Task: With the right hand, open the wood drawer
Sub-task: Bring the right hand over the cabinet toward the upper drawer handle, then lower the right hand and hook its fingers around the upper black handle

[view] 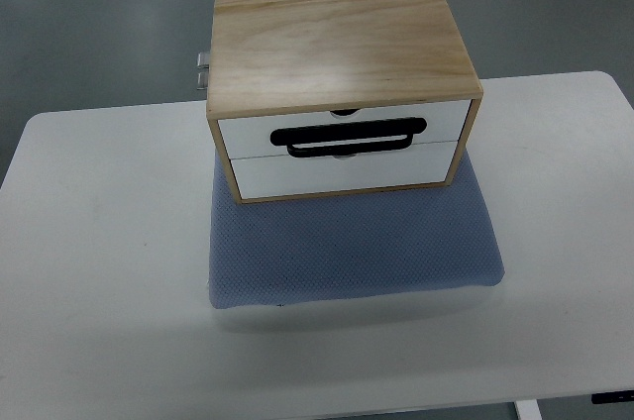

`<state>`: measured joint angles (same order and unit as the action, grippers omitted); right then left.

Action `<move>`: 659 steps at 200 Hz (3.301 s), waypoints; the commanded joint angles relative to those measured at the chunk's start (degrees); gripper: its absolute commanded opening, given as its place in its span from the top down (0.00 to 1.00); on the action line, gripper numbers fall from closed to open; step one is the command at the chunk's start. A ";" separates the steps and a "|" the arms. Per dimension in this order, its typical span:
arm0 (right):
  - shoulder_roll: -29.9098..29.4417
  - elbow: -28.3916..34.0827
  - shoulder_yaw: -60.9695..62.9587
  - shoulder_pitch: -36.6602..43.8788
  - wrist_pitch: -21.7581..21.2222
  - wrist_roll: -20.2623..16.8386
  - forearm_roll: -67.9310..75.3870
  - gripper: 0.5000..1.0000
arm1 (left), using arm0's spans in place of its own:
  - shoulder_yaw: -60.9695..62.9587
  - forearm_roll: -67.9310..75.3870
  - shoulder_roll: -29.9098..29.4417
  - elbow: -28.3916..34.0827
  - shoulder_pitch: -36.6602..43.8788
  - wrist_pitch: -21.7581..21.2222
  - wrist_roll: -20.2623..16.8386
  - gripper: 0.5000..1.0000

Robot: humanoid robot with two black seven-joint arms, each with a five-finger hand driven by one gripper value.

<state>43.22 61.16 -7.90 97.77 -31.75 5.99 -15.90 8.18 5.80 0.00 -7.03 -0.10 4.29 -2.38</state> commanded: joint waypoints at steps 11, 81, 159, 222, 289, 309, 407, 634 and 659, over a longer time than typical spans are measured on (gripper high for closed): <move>-0.41 4.67 -5.72 6.90 -1.64 -0.45 -0.01 0.11 | 0.00 0.00 0.00 0.00 0.01 0.02 0.09 0.00; -4.72 16.36 -9.15 13.41 -2.52 -10.47 0.08 0.12 | 0.00 0.00 0.00 0.00 0.01 0.02 0.09 0.00; -12.63 18.03 -15.30 15.70 -0.51 -14.16 -0.45 0.12 | 0.00 0.00 0.00 0.00 0.01 0.02 0.09 0.00; -18.25 18.21 -21.54 15.35 5.47 -14.16 -0.27 0.12 | 0.00 0.00 0.00 0.00 0.01 0.02 0.09 0.00; -20.19 18.30 -21.63 14.73 8.29 -15.74 -0.01 0.12 | 0.00 0.00 0.00 0.00 0.01 -0.07 0.00 0.00; -20.19 18.30 -21.71 14.29 8.37 -15.83 0.08 0.12 | 0.00 0.00 0.00 0.00 0.01 -0.07 0.09 0.00; -20.63 18.30 -23.30 12.88 10.92 -15.92 0.69 0.12 | 0.00 0.00 0.00 0.00 0.01 0.02 0.00 0.00; -20.98 19.17 -24.79 11.83 11.01 -17.50 1.13 0.11 | 0.00 0.00 0.00 0.00 0.01 -0.07 0.09 0.00; -20.80 19.26 -24.88 11.83 9.43 -17.41 1.13 0.11 | 0.00 0.00 0.00 0.00 0.01 -0.07 0.09 0.00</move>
<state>22.23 80.29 -32.62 109.56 -21.17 -11.51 -14.76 8.17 5.80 0.00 -7.03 -0.09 4.30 -2.35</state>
